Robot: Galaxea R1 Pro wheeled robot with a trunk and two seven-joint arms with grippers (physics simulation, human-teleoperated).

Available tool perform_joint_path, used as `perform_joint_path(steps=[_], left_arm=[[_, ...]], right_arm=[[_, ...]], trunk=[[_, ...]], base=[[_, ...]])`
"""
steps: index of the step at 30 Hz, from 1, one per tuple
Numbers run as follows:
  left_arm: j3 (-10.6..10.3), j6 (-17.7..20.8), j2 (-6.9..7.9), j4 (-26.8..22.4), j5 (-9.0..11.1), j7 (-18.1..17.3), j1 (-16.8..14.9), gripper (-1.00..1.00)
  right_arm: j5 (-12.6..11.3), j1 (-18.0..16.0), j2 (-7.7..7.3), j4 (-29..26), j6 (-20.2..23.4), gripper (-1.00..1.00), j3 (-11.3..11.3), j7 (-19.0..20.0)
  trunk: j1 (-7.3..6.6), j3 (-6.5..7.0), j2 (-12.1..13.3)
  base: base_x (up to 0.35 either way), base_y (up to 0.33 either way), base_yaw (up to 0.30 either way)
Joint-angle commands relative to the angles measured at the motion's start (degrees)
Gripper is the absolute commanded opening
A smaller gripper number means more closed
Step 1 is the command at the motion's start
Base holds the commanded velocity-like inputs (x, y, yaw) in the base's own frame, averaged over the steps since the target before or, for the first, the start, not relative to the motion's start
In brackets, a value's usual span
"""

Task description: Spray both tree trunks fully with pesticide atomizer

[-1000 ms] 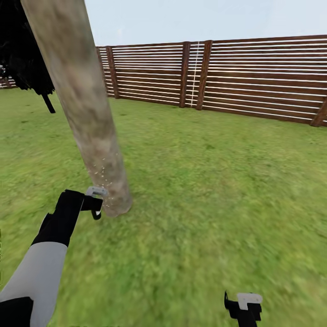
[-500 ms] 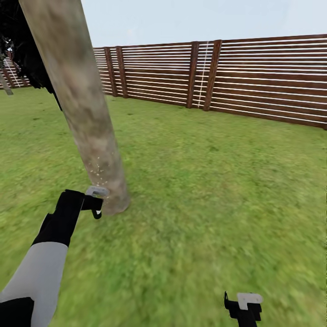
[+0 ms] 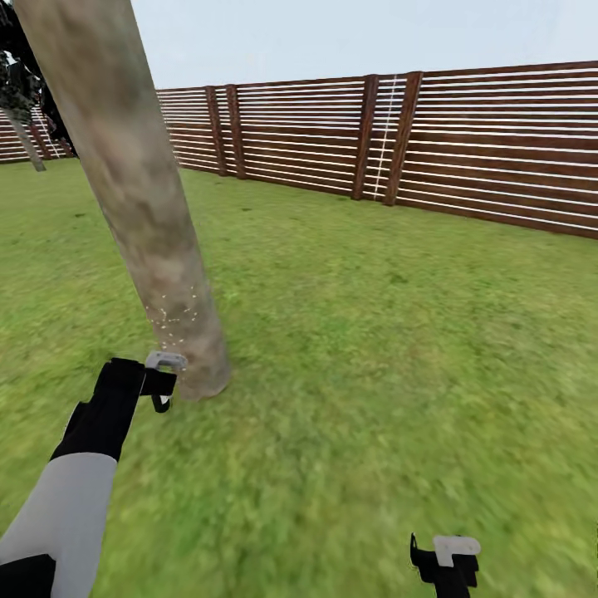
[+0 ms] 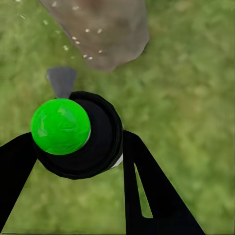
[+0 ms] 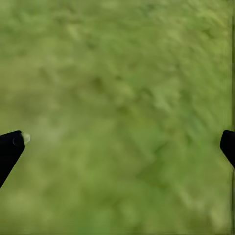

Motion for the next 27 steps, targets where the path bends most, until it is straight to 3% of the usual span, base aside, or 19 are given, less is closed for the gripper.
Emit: perform_joint_path(steps=[1,6,14,17,23,27], left_arm=[[-0.02,0.03,-0.03,0.0,0.22,0.63,0.15,-1.0],[-0.16,-0.05,-0.37,-0.04,0.38,1.33,0.6,-1.0],[0.1,-0.06,-0.07,0.0,0.31,1.52,1.43,-1.0],[1.72,-0.06,0.44,0.0,0.31,1.55,2.0,-1.0],[1.83,-0.06,-0.91,0.0,0.4,1.62,2.63,-1.0],[2.96,-0.07,1.38,0.0,0.24,1.6,3.39,-1.0]], right_arm=[[0.0,0.01,0.0,0.0,0.0,1.0,-0.01,0.0],[0.0,0.0,0.05,-0.04,0.0,1.0,0.0,0.0],[0.0,0.02,0.05,-0.04,0.0,1.0,0.0,0.0],[0.0,0.01,0.05,-0.04,0.0,1.0,0.0,0.0],[0.0,0.01,0.05,-0.04,0.0,1.0,0.0,0.0],[0.0,0.02,0.05,-0.04,0.0,1.0,0.0,0.0]], trunk=[[0.0,0.0,0.0],[0.0,0.0,0.0],[0.0,0.0,0.0],[0.0,0.0,0.0],[0.0,0.0,0.0],[0.0,0.0,0.0]], base=[[0.188,-0.236,0.0],[0.188,-0.236,0.036],[0.188,-0.236,0.263],[0.188,-0.236,0.276],[0.188,-0.236,0.13],[0.188,-0.237,0.003]])
